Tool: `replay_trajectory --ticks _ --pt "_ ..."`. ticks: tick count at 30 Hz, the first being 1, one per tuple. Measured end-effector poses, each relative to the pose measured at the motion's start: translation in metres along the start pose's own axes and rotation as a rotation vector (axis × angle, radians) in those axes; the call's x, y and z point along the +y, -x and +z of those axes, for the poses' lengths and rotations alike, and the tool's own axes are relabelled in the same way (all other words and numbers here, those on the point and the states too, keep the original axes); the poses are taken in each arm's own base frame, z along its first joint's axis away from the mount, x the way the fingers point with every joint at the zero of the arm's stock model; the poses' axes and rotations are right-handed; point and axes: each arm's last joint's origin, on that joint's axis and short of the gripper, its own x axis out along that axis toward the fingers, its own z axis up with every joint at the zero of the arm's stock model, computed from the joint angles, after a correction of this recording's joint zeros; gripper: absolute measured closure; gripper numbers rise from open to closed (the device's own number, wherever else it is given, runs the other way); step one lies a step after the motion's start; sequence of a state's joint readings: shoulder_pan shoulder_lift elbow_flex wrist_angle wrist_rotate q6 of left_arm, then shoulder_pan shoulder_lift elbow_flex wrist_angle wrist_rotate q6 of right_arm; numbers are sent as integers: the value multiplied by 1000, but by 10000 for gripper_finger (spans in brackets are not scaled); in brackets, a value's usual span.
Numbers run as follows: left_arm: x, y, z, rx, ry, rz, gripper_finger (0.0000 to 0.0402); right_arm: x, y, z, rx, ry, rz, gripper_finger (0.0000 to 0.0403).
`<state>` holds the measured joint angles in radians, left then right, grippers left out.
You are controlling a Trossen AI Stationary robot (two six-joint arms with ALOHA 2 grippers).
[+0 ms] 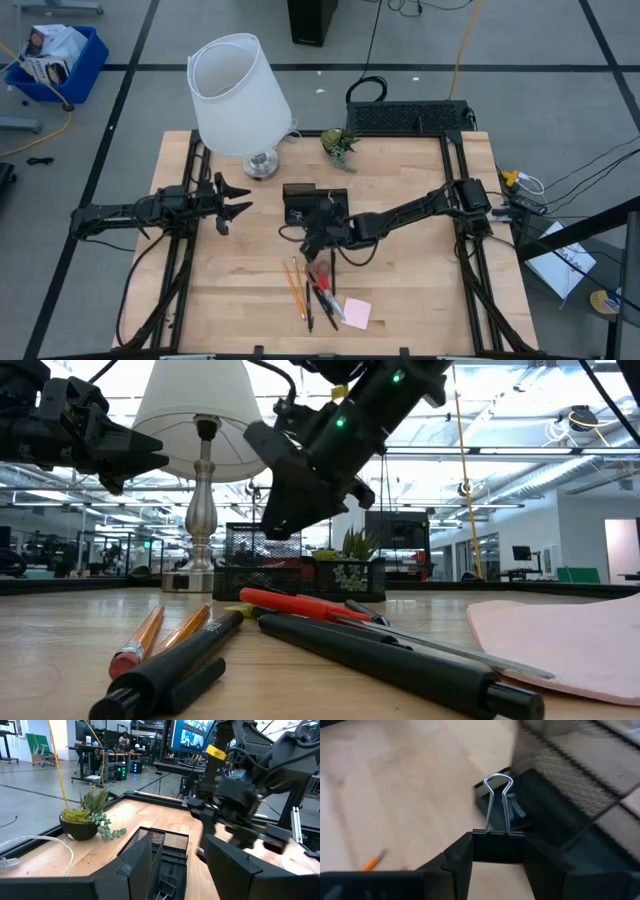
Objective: Pick and place office supplies into organizer
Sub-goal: Put the black right binder clip into the black desk organizer
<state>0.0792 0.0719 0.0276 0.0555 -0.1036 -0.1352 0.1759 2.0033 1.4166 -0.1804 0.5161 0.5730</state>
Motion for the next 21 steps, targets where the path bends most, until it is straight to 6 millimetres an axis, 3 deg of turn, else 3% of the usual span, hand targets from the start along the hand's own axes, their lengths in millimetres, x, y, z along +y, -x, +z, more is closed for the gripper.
replay_trajectory --ticks 9,21 --pt "0 0 0 0 0 0 215 -26 -20 5 -23 -41 20 258" --pt "0 0 0 0 0 0 215 -34 -27 5 -65 -76 42 232"
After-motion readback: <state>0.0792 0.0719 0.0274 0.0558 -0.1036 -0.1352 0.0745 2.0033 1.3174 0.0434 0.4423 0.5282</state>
